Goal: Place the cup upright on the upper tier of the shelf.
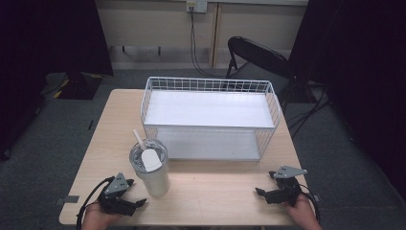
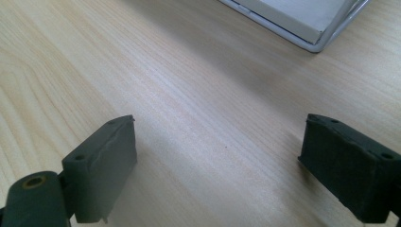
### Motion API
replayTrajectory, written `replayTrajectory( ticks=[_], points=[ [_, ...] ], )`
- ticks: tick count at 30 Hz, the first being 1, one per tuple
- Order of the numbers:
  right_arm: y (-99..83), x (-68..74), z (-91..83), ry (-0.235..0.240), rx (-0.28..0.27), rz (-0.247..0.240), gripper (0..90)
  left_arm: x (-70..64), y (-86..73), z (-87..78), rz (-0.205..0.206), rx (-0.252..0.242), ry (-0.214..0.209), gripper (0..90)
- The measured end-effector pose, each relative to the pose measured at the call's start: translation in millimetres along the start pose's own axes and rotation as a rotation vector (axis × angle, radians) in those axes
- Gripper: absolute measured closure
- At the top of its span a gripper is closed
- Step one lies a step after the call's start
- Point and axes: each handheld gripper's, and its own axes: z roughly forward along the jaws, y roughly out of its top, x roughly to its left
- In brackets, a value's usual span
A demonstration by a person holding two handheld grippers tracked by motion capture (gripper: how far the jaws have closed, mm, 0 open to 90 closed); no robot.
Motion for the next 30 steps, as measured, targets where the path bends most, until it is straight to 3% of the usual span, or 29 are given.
replayTrajectory(
  ticks=[8,13,18,20,24,26,30],
  points=[
    [0.1,-0.1,0.2,0.001,-0.001,-0.001,10.7,-0.2,0.9,0.3,-0.003,0.005,0.003,13.0],
    [0.1,-0.3,0.2,0.0,-0.001,-0.001,10.7,-0.6,3.3,-0.9,0.009,0.017,-0.025,15.7],
    [0.1,-0.3,0.2,0.001,-0.001,-0.001,10.7,-4.4,9.2,-4.2,0.003,-0.036,-0.063,16.4],
    [0.1,-0.2,0.2,0.001,-0.001,-0.001,10.7,-4.0,12.5,-6.0,-0.02,-0.072,-0.073,16.4],
    [0.1,-0.2,0.2,0.001,-0.001,-0.001,10.7,-7.1,16.9,-7.3,-0.005,-0.084,-0.082,16.3],
    [0.1,-0.2,0.2,0.001,-0.001,0.0,10.7,-7.6,17.8,-7.7,-0.012,-0.096,-0.103,16.3],
    [0.1,-0.2,0.2,0.0,-0.001,-0.001,10.7,-7.4,20.5,-10.7,-0.016,-0.117,-0.107,16.9]
  ],
)
